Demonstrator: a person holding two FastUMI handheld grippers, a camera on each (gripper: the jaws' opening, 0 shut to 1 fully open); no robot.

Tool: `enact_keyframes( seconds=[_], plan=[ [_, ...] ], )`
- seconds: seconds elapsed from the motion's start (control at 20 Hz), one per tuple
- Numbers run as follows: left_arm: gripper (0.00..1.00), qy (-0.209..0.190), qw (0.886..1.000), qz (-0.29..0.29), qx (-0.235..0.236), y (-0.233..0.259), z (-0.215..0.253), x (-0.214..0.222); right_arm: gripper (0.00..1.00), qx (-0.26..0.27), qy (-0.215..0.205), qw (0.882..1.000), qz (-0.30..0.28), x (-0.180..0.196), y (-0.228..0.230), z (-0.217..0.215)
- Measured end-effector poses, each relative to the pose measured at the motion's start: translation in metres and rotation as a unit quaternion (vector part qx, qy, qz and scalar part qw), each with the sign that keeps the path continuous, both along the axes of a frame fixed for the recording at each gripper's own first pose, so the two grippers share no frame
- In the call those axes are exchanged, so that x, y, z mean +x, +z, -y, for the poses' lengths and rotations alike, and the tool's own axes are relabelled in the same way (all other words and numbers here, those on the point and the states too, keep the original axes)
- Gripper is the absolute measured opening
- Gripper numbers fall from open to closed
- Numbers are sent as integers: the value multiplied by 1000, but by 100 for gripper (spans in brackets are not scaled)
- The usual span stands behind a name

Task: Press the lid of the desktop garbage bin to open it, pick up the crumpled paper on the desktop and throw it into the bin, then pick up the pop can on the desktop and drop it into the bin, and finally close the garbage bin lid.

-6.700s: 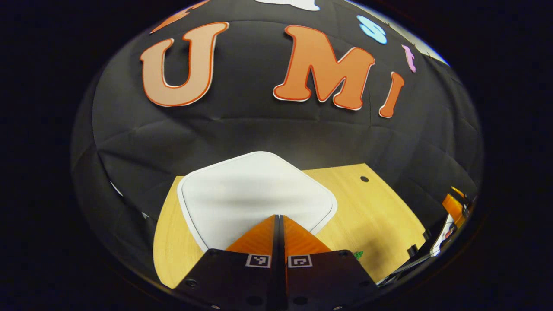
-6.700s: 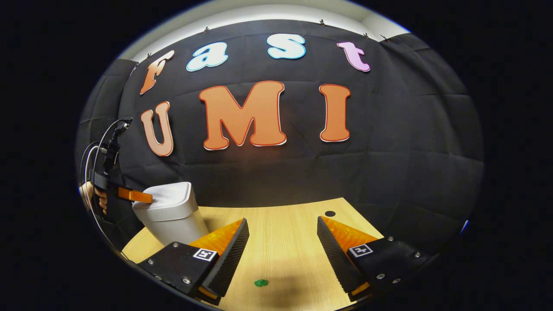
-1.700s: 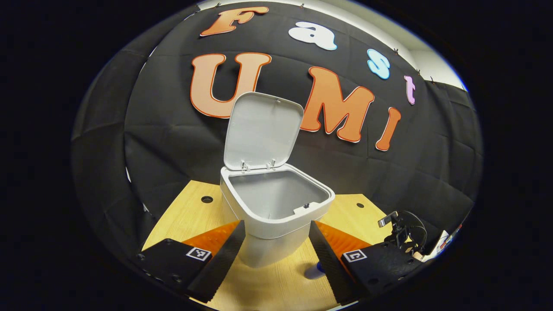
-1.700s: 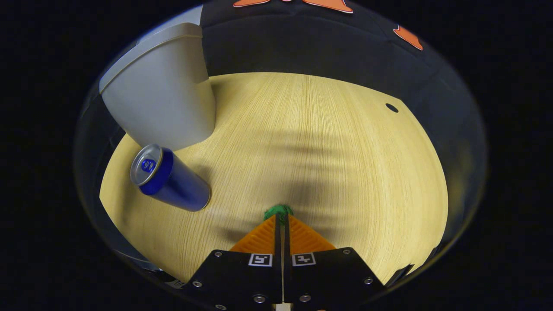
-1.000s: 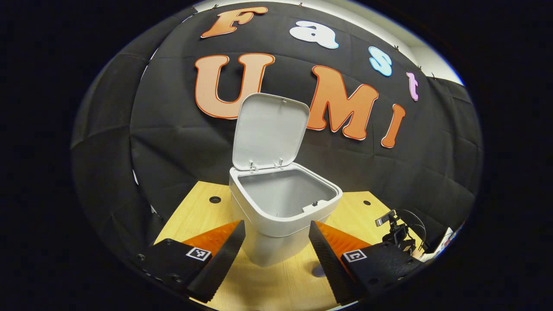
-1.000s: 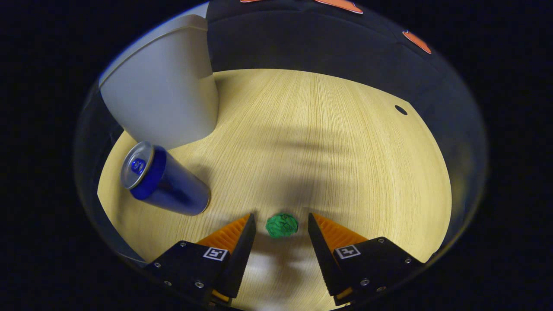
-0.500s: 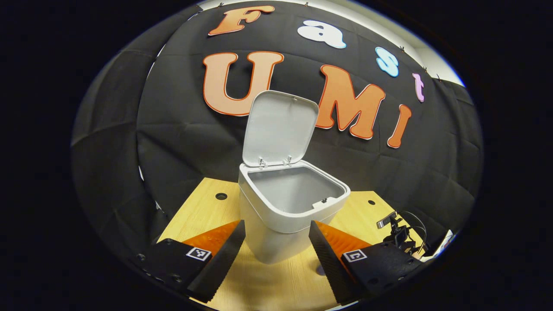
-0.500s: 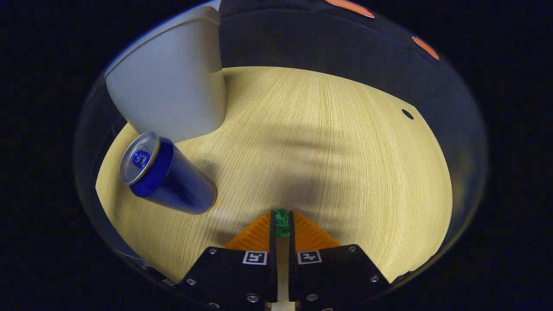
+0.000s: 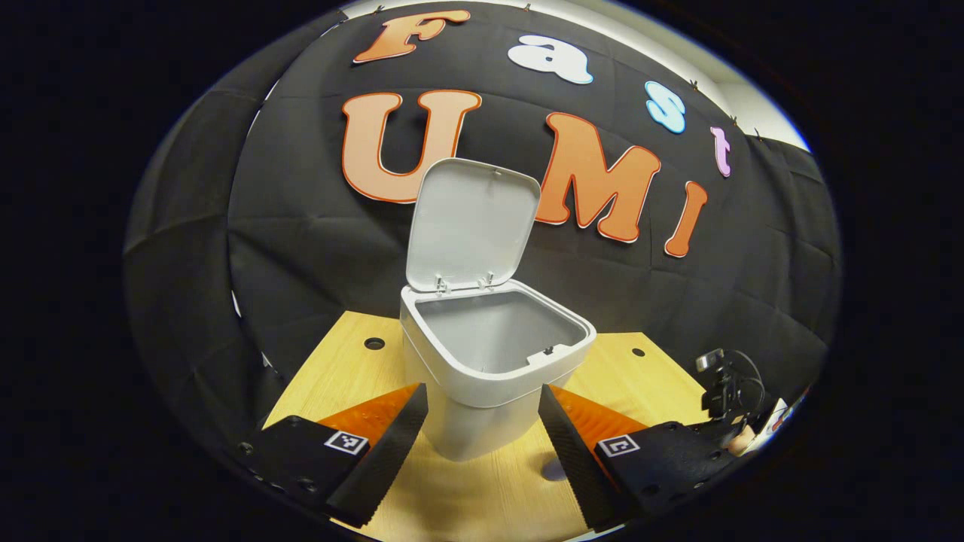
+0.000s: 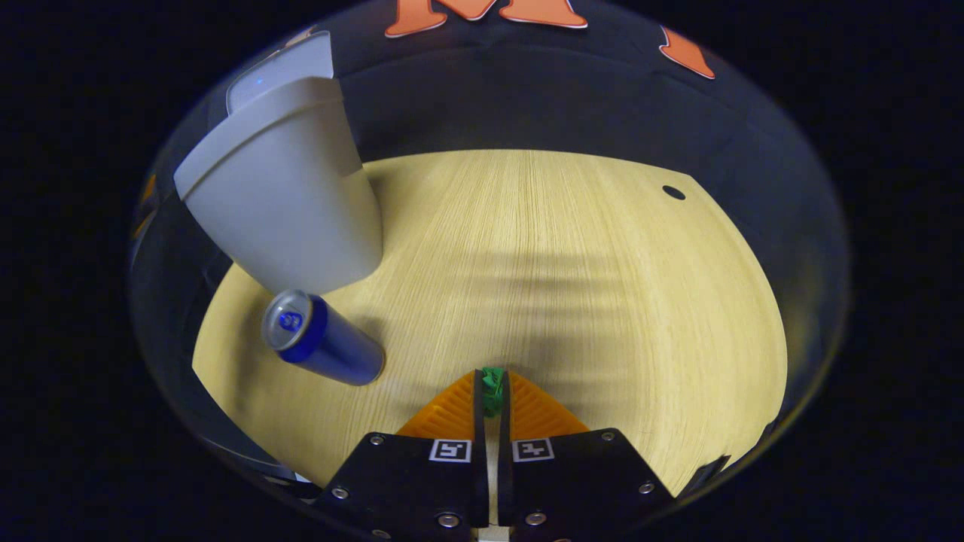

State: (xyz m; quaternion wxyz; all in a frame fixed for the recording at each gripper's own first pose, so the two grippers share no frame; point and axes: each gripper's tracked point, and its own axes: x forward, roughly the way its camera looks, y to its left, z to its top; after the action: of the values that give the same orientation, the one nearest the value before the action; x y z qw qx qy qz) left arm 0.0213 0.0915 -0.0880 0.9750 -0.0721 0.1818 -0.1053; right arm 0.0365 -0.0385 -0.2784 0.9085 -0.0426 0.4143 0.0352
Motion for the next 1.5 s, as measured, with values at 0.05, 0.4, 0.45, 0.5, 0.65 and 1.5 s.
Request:
enact_keyframes(
  seconds=[0.05, 0.4, 0.45, 0.5, 0.65, 1.5],
  plan=[
    [94, -4, 1000, 1, -1, 1, 3, 2, 5, 4, 0, 1000, 14, -1, 9, 2],
    [95, -22, 1000, 10, -13, 6, 19, 2, 5, 51, 13, 990, 131, 12, 115, 0],
    [95, -25, 999, 10, -19, 6, 21, 1, 5, 58, 19, 987, 147, 19, 135, -4],
    [95, -27, 999, 11, -24, 7, 22, 1, 5, 64, 27, 985, 160, 21, 151, -7],
    [95, -28, 999, 17, -27, 11, 20, -3, 5, 71, 64, 975, 203, 36, 210, -32],
    [95, 23, 1000, 14, 2, -2, -44, -27, 5, 68, 244, 945, 205, 133, 201, -256]
  ],
)
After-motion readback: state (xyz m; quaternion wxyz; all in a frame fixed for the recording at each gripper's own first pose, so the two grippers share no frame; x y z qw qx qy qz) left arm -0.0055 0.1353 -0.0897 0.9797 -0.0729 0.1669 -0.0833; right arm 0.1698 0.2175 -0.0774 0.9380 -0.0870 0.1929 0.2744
